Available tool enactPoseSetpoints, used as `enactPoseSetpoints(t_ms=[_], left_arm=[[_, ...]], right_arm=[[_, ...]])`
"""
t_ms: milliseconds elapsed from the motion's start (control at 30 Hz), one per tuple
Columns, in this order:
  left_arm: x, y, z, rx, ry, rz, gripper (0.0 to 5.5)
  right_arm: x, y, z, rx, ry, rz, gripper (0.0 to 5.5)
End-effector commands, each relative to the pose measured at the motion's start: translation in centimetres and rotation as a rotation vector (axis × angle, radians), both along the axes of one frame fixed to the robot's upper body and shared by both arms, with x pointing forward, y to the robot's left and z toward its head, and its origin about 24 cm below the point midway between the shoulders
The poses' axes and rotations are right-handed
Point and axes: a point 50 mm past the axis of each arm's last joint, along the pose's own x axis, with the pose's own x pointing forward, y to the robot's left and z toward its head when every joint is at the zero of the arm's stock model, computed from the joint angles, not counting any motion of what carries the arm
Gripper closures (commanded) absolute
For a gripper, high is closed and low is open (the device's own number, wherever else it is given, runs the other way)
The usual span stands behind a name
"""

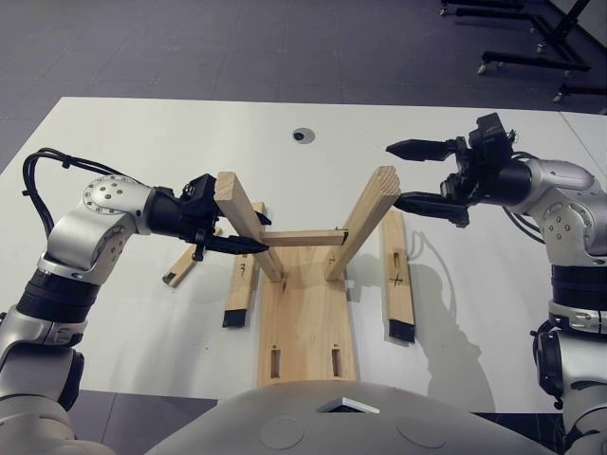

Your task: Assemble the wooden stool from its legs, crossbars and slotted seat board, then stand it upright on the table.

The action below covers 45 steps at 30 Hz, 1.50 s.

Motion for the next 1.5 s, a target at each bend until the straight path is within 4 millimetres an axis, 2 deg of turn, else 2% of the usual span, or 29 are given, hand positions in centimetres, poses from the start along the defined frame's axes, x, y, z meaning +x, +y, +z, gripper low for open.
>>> enactPoseSetpoints(t_ms=[33, 200, 367, 400, 533, 800, 1000, 1267, 1500], left_arm=[[-1.4, -1.4, -3.5, 0.130, 0.109, -0.094, 3.47], [-1.4, -1.9, -3.7, 0.141, 0.118, -0.114, 3.47], [-1.1, -1.7, -3.5, 0.137, 0.146, -0.105, 3.47], [-1.0, -1.6, -3.4, 0.134, 0.139, -0.103, 3.11], [-0.7, -1.5, -2.4, 0.071, 0.123, -0.084, 2.66], [0.1, -0.3, -0.7, 0.038, 0.050, -0.009, 1.31], [0.6, 0.9, -0.2, 0.012, -0.044, 0.081, 1.27], [0.2, 1.5, -1.9, 0.028, -0.056, 0.130, 1.27], [0.4, 3.3, -0.1, -0.048, -0.115, 0.209, 1.27]], right_arm=[[-0.2, 2.9, 0.9, 0.018, -0.053, 0.142, 0.10], [-0.2, 3.3, 0.8, 0.019, -0.061, 0.157, 0.10], [-0.1, 2.9, 0.8, 0.014, -0.069, 0.139, 0.10], [0.0, 2.8, 0.8, 0.015, -0.069, 0.134, 0.10], [0.2, 2.8, 0.8, 0.015, -0.087, 0.116, 0.10], [0.1, 2.4, 0.9, 0.027, -0.101, 0.087, 0.10], [0.2, 1.1, 1.9, 0.030, -0.130, 0.037, 0.10], [0.4, 0.2, 2.8, 0.018, -0.160, 0.006, 0.10], [0.5, -1.1, 4.3, 0.037, -0.191, -0.014, 0.10]])
